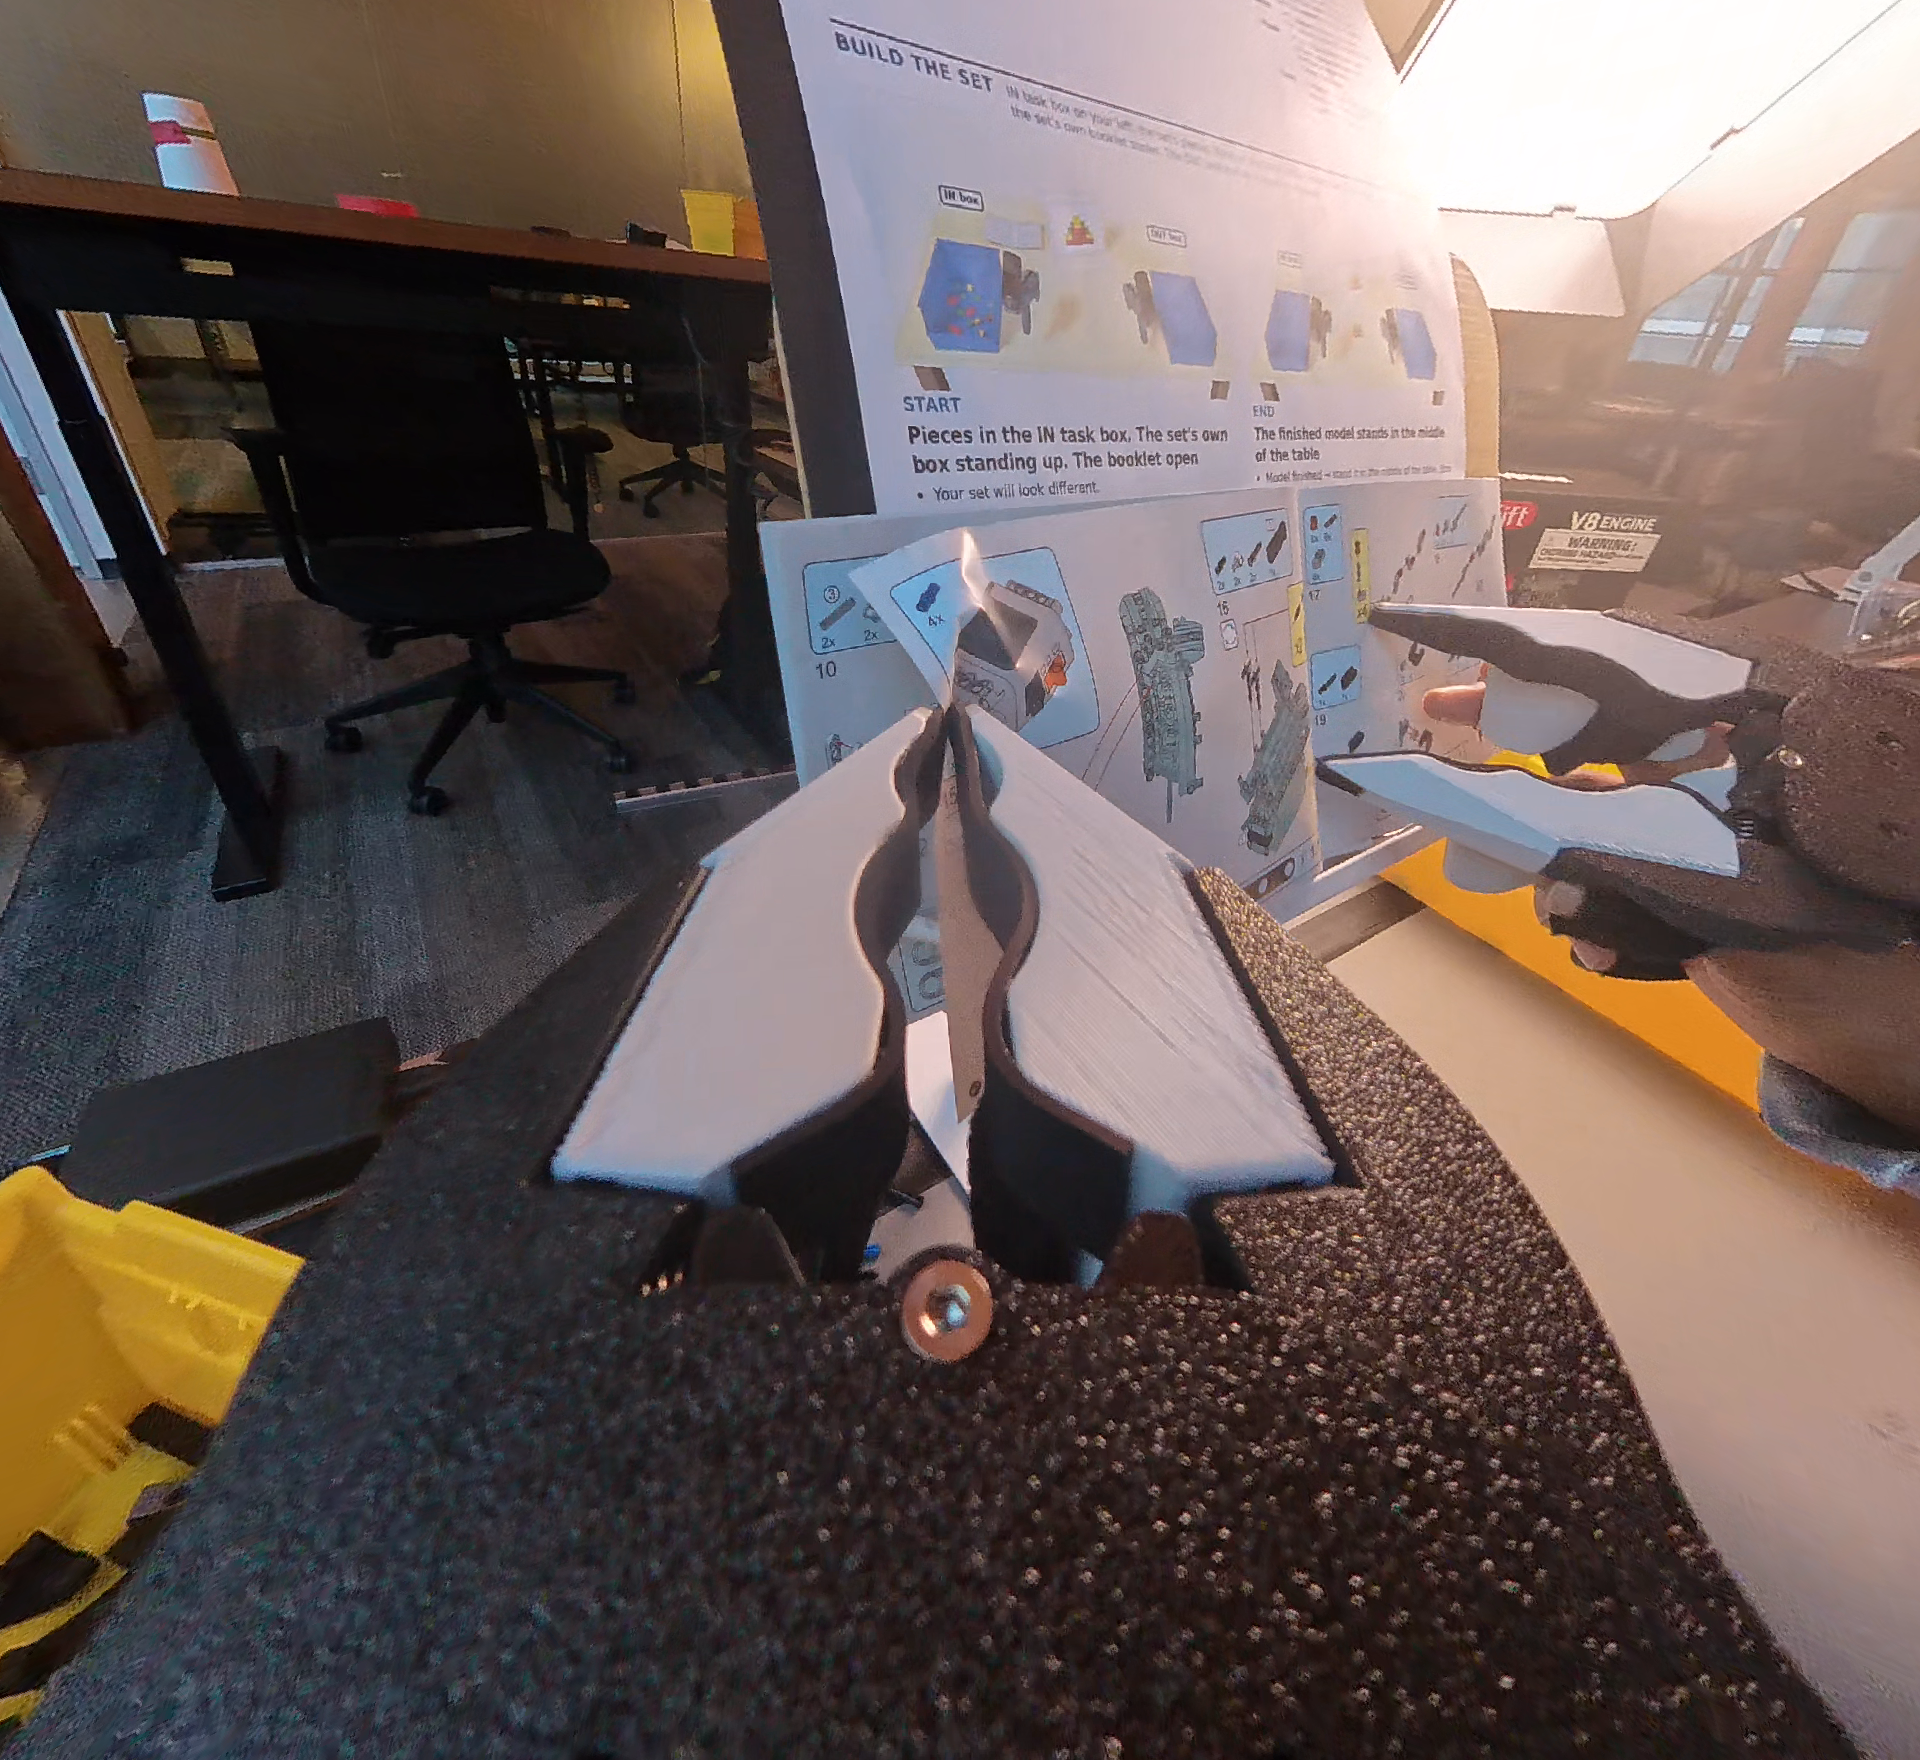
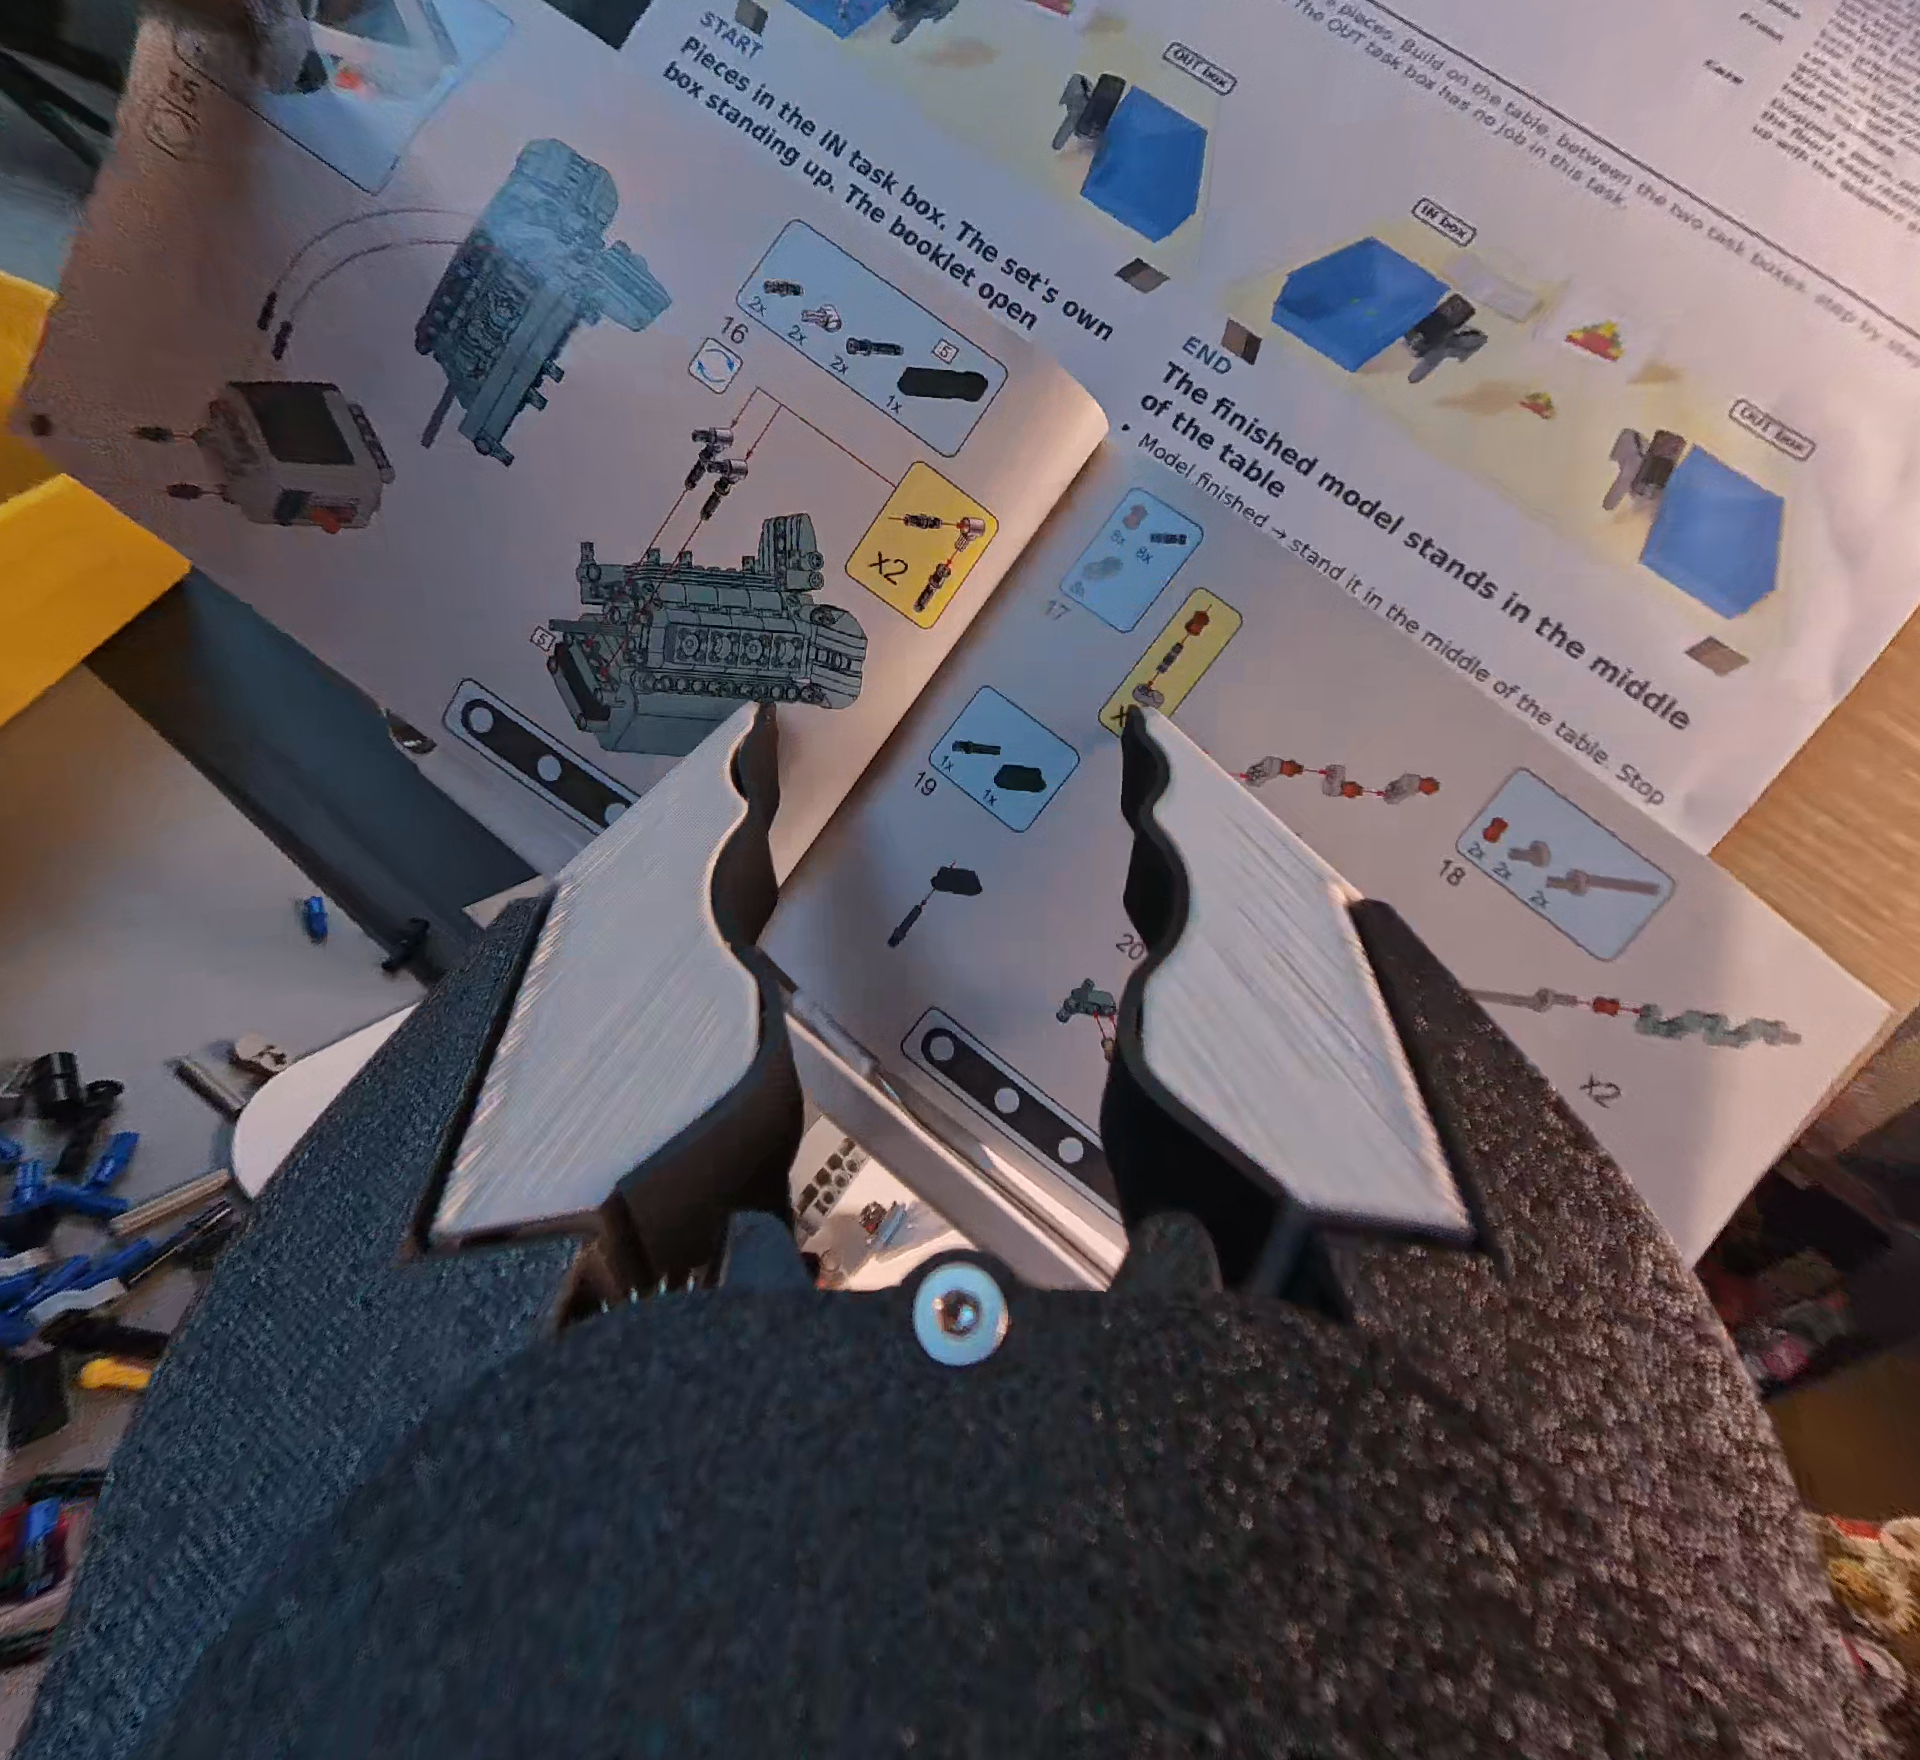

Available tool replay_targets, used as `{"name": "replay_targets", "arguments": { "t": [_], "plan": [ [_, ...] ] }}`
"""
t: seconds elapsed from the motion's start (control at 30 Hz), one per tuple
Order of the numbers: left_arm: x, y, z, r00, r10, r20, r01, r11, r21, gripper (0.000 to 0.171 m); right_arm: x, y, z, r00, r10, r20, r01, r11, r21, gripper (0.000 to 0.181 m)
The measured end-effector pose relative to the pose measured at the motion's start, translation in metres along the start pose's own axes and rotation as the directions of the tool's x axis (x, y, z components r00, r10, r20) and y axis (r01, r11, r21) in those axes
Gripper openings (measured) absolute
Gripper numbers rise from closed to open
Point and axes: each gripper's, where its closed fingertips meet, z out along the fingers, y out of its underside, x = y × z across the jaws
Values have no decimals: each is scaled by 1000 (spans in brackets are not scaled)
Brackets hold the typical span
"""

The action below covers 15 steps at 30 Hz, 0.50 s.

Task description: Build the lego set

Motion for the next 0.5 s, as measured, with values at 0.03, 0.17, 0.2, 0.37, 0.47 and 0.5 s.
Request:
{"name": "replay_targets", "arguments": {
  "t": [0.03,0.17,0.2,0.37,0.47,0.5],
  "plan": [
    [1,0,-1,1000,7,-3,-7,1000,0,0,0,0,3,1000,-16,-18,16,1000,-11,66],
    [-2,-9,-14,999,16,31,-17,999,40,0,2,2,10,995,-58,-84,55,998,-41,69],
    [-4,-12,-19,999,13,47,-16,998,56,0,2,2,11,994,-62,-95,58,997,-43,69],
    [-9,0,-34,997,-1,76,-3,999,42,0,6,4,11,992,14,-124,-20,999,-43,73],
    [1,32,-29,998,45,44,-42,996,-84,8,7,6,11,990,52,-132,-57,998,-36,74],
    [8,43,-26,996,83,25,-80,989,-127,10,7,6,11,989,60,-134,-65,997,-30,74]
  ]
}}
